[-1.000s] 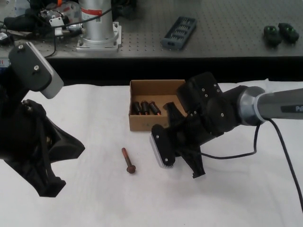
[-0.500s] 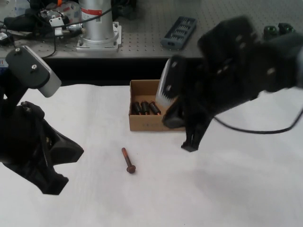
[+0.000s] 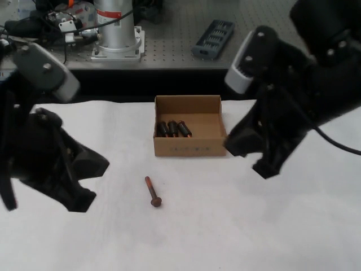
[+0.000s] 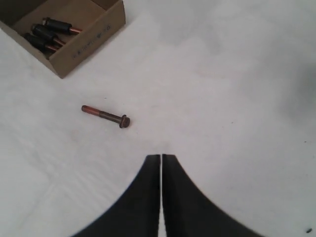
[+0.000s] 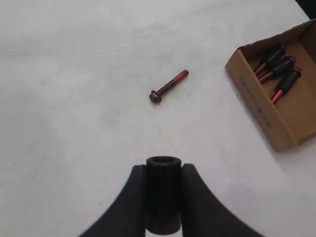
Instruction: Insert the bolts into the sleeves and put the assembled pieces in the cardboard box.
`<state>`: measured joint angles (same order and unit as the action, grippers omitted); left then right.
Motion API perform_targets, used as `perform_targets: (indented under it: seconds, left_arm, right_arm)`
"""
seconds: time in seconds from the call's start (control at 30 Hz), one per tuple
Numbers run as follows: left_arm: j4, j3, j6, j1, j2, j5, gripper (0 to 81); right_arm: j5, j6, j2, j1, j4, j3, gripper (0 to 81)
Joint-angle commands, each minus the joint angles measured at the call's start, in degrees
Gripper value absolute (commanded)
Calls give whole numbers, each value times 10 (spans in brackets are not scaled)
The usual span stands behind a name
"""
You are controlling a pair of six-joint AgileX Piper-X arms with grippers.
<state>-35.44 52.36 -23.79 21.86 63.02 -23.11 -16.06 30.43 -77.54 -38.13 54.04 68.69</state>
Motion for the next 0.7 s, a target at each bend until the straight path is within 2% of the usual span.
perform_targets:
  seconds: [0.0,0.13,0.17,0.33,0.5,0.6,0.67]
  left_arm:
    - [14,2,-71,0,35,-3,140]
    - [54,2,-162,0,95,-3,385]
    - [75,2,-176,0,113,-3,416]
    - [170,2,-206,0,193,-3,370]
    - [188,7,-256,0,256,-33,369]
    - [188,19,-257,1,281,-32,369]
    - [188,33,-222,3,294,-28,369]
  right_arm:
    - [-9,3,6,1,7,1,25]
    - [-9,4,23,1,26,1,25]
    - [-9,4,27,1,28,1,25]
    - [-9,4,51,1,51,1,25]
    - [-9,4,82,1,89,-3,25]
    - [-9,4,107,1,89,-22,25]
    - [-9,4,120,1,89,-40,25]
